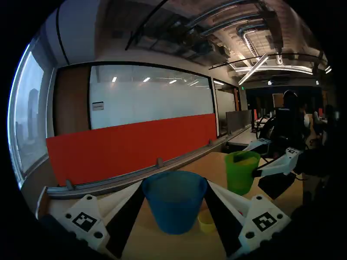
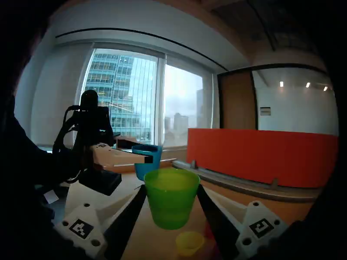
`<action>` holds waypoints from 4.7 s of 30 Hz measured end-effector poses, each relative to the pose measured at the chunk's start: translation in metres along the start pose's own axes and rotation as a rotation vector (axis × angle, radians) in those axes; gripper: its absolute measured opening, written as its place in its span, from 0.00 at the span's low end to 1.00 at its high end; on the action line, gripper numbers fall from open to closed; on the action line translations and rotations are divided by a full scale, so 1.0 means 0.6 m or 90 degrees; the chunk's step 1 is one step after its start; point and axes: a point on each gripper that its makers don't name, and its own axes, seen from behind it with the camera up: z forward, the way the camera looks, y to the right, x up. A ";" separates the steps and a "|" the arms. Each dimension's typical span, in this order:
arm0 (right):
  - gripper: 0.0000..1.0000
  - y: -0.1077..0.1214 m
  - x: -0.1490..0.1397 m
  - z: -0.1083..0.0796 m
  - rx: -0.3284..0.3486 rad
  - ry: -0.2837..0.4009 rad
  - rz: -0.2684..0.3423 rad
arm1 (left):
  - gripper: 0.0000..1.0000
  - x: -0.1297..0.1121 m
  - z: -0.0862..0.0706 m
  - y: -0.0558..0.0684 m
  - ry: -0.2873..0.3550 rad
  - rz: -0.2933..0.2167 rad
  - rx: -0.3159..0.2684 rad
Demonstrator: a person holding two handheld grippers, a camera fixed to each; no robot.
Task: Pour water
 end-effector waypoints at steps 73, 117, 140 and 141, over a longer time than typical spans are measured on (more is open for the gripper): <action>0.88 0.170 -0.143 -0.218 -0.165 -0.209 0.035 | 0.90 -0.277 -0.009 0.107 -0.274 0.059 -0.104; 0.88 0.190 -0.329 -0.237 -0.154 -0.389 0.079 | 0.90 -0.388 -0.009 0.112 -0.385 0.009 -0.149; 0.88 0.179 -0.363 -0.242 -0.157 -0.408 0.068 | 0.89 -0.408 -0.019 0.111 -0.389 -0.001 -0.150; 0.88 0.179 -0.364 -0.243 -0.157 -0.409 0.067 | 0.90 -0.409 -0.021 0.111 -0.389 -0.002 -0.149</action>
